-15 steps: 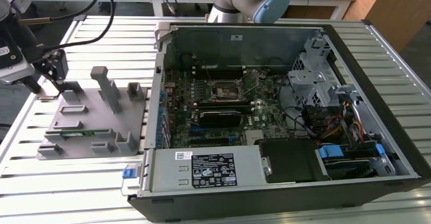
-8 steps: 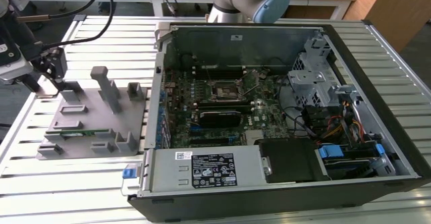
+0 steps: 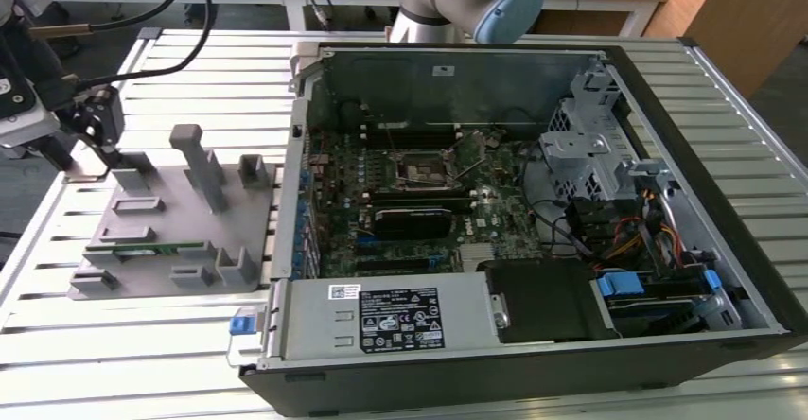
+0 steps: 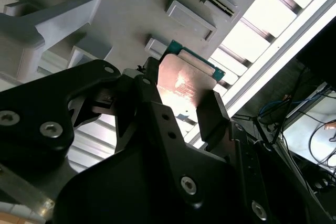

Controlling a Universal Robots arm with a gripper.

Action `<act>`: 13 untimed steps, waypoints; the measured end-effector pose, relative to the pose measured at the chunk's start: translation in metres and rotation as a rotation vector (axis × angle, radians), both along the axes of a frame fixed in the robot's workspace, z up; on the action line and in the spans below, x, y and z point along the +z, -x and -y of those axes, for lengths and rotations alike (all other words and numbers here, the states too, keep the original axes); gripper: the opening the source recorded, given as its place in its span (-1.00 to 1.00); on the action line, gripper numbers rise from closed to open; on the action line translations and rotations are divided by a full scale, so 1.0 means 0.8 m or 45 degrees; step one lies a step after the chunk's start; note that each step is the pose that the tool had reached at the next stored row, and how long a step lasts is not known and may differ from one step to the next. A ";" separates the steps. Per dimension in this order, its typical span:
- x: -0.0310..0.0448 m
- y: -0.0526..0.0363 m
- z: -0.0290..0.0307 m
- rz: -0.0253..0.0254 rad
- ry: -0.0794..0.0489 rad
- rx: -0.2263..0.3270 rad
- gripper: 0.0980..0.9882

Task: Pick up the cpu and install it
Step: 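Pick up the cpu and move it towards the insertion slot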

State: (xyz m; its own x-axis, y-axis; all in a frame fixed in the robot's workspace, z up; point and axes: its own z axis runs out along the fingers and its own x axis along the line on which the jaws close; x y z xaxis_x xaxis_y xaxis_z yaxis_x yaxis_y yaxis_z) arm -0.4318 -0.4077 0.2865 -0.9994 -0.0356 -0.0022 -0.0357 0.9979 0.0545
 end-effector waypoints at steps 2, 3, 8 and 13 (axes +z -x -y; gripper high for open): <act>0.0009 0.000 0.0000 -0.0001 0.000 0.000 -0.01; 0.0014 0.000 -0.0001 0.0000 0.000 0.000 -0.01; 0.0033 0.000 -0.0002 -0.0001 0.000 0.000 -0.01; 0.0062 0.000 -0.0003 -0.0003 0.000 0.000 -0.01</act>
State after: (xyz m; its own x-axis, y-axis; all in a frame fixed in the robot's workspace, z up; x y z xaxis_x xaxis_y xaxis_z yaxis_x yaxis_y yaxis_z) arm -0.4318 -0.4074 0.2915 -0.9994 -0.0356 -0.0019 -0.0357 0.9979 0.0543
